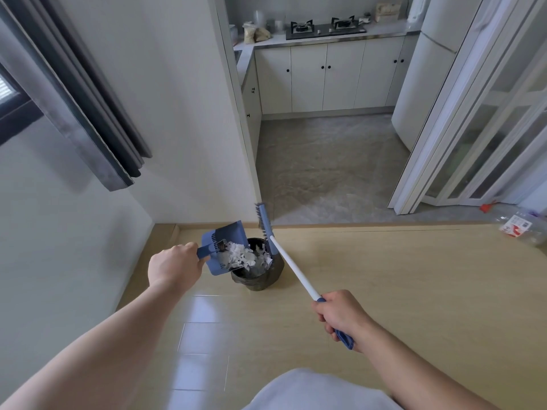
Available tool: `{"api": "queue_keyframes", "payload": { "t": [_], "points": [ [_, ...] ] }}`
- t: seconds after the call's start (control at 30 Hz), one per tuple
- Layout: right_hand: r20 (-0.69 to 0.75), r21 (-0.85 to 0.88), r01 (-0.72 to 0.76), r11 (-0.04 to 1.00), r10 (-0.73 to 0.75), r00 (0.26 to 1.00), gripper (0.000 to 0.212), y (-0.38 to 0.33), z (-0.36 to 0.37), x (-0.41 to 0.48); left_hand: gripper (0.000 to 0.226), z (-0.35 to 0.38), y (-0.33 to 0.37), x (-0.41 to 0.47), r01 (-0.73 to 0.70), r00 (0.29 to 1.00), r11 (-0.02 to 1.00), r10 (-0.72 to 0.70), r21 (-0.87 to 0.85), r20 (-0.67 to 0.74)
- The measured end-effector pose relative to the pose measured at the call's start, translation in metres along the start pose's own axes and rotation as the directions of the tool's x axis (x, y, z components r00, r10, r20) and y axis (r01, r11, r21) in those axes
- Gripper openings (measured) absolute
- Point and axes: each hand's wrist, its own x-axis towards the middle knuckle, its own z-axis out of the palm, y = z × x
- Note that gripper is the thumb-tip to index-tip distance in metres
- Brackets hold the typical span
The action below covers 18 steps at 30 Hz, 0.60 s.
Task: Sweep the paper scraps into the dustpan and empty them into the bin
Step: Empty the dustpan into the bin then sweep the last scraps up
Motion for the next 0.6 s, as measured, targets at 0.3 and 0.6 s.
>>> {"api": "queue_keyframes", "payload": {
  "t": [0.3,0.6],
  "points": [
    [-0.01,-0.006,0.004,1.0,-0.004,1.0,0.02,-0.0004,-0.0005,-0.0001,0.037,0.0051,0.0017,0.0016,-0.068,0.998,0.997,0.069,0.025,-0.013],
    [-0.012,0.009,-0.003,1.0,0.003,1.0,0.022,-0.0016,-0.0024,-0.0006,0.036,0.0014,0.0075,0.0086,-0.143,0.99,0.986,0.144,0.088,-0.005]
  ]
}}
